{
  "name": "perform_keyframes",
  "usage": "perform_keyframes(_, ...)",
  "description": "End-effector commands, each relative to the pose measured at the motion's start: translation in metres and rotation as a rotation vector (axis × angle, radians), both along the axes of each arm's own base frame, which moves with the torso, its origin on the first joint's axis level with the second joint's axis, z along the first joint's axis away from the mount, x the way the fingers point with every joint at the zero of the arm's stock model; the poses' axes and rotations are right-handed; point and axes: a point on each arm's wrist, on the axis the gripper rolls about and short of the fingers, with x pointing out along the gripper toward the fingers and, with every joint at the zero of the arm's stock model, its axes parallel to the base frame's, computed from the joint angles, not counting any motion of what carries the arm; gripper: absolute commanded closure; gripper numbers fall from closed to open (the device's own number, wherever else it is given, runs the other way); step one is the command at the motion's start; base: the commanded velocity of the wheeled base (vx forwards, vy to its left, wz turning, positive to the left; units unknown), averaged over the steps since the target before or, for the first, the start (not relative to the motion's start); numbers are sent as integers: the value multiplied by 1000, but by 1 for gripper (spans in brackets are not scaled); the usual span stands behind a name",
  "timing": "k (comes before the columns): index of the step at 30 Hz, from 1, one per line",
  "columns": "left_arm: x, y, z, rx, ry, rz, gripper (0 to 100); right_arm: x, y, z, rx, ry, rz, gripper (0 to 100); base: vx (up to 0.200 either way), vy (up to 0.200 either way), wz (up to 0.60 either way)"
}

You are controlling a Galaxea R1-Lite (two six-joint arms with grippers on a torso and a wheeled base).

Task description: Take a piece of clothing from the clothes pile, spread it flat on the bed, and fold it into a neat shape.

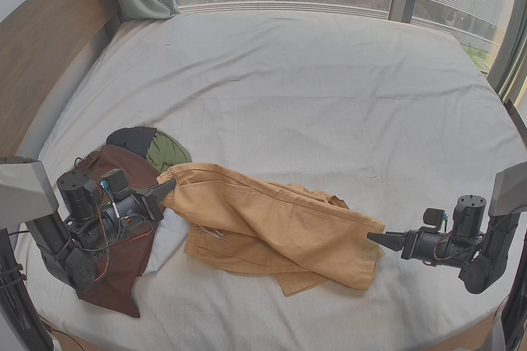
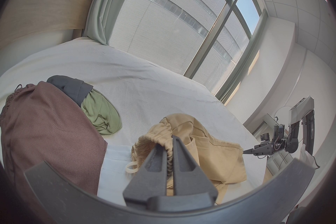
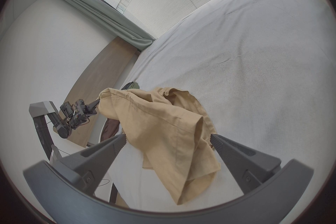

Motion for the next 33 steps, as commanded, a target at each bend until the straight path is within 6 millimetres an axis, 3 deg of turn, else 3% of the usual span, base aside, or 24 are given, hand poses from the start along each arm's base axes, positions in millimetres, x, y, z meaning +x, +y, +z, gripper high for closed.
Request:
perform_keyframes(1,0,-1,0,-1,-2,-1,100,5,6,0,13,-5,12,0,0,0,0)
perform_keyframes(33,0,-1,-2,0,4,-3,100,12,34,23,121,-48,79,0,0,0,0)
